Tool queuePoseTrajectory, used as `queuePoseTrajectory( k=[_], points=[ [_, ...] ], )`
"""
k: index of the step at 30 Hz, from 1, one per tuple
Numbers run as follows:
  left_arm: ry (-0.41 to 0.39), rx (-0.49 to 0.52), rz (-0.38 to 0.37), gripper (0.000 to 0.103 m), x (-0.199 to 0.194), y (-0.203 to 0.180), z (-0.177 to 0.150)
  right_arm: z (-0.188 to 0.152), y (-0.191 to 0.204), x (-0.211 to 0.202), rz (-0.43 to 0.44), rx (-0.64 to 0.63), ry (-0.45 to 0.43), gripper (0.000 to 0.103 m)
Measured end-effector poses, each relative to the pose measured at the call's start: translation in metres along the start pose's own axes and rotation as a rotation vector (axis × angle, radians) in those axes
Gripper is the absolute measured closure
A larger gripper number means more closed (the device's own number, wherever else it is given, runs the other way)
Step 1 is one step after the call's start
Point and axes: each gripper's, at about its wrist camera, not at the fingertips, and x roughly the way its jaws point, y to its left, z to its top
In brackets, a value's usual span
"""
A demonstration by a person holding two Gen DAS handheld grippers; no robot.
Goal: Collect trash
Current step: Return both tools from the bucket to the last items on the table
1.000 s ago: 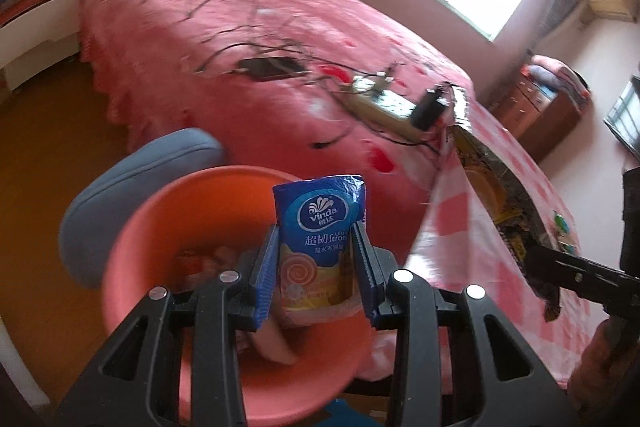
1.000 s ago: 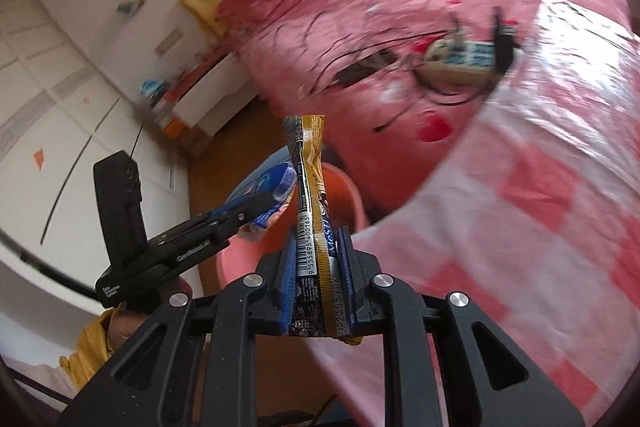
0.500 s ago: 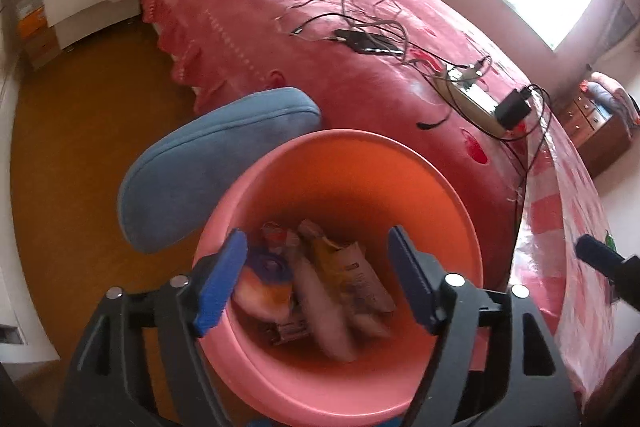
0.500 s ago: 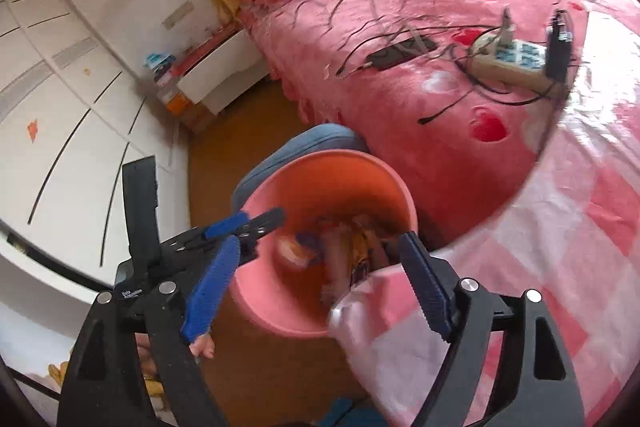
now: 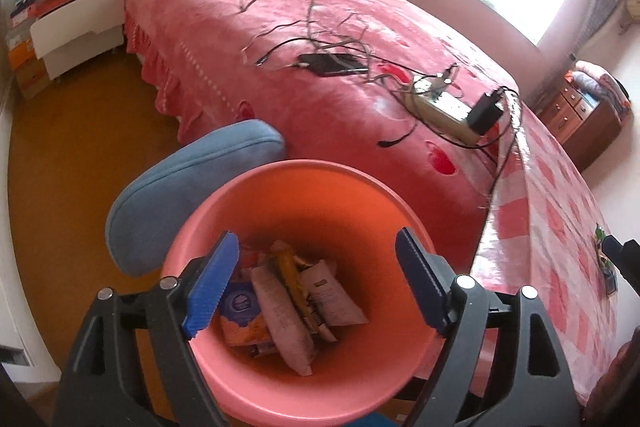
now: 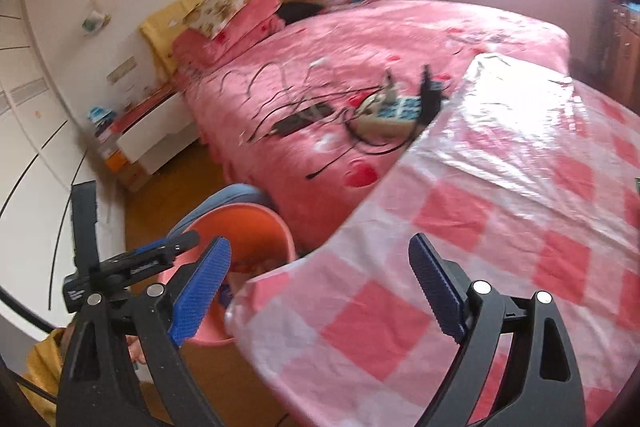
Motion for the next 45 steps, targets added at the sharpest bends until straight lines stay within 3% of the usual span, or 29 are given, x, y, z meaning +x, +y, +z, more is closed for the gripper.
queuePoseTrajectory(
  k=[12,45],
  points=[
    [-0.019,0.124,0.002,0.02,-0.008,-0.062,0.005,-0.019,-0.029,-0.033,-0.079,0.022,-0.097,0.01],
    [-0.056,0.377,-0.01,0.015,-0.023,-0.193,-0.012,-0.045,-0.122,-0.097,-0.118,0.223,-0.239,0.008]
  ],
)
